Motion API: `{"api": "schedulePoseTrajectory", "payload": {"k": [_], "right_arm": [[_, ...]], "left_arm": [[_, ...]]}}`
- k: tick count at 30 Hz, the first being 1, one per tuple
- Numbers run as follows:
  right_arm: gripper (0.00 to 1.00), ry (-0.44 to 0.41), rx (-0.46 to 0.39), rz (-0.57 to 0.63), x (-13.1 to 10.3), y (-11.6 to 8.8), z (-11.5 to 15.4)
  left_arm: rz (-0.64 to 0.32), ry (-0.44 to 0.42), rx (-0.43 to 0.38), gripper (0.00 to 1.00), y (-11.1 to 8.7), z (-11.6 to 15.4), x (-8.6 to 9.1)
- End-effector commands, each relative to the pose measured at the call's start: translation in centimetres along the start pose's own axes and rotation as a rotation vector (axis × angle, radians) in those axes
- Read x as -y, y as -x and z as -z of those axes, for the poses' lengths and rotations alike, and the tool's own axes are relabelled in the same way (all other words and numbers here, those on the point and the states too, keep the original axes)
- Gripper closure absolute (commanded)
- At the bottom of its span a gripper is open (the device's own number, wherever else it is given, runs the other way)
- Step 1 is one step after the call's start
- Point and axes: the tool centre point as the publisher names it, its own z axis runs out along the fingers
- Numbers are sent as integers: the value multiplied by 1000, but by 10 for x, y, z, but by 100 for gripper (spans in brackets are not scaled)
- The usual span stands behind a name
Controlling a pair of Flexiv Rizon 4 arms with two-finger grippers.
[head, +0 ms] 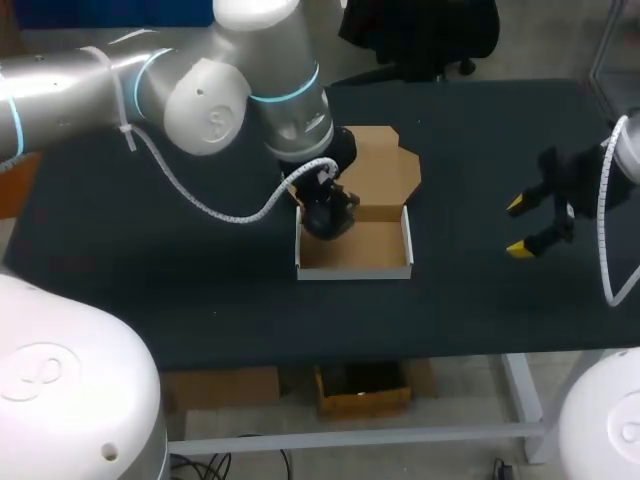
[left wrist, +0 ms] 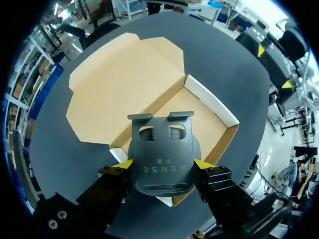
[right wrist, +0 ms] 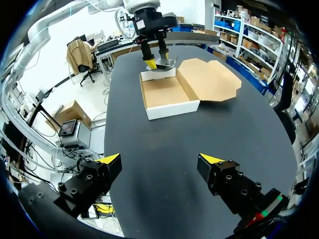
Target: Assemble the packaging by folding the flat box into shape, placing the metal phone stand inside, and closing the box properly
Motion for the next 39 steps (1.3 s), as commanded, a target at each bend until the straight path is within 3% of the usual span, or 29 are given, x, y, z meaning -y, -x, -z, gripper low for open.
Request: {"api": "schedulePoseTrajectory", "payload": {"k": [1,27,39], "right_arm": [[0,6,-1,2,1,-1,1],[0,6,-1,2,1,-1,1],[0,6,-1,2,1,-1,1]], "left_arm": [[2,4,9,100,-10,-17,8],[-43,2,16,100,-25,-61,17],[-44,7,27,100,-22,-72,21]]}}
